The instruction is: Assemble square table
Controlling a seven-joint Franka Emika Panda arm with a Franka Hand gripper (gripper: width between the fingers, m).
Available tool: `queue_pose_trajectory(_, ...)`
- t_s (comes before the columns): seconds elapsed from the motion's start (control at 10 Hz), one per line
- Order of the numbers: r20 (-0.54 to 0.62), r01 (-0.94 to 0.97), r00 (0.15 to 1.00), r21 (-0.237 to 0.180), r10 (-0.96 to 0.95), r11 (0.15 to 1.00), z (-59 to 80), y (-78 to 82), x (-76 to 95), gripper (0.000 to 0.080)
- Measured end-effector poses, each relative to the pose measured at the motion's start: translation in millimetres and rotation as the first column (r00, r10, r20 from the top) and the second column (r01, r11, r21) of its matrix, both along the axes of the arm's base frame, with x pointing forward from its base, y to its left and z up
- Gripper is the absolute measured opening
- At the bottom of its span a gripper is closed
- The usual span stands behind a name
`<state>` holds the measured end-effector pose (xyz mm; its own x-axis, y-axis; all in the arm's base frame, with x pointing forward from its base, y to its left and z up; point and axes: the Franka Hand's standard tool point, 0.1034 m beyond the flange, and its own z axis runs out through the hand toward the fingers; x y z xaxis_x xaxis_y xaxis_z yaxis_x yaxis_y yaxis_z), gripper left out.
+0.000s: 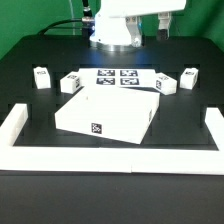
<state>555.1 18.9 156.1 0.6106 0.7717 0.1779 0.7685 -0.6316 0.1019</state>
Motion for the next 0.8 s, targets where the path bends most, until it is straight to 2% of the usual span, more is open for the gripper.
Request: queue_pose_trajectory(0.8,-0.005,0.0,1.0,-0.001,0.0,1.0,-2.8,-0.3,-1.0,0.065)
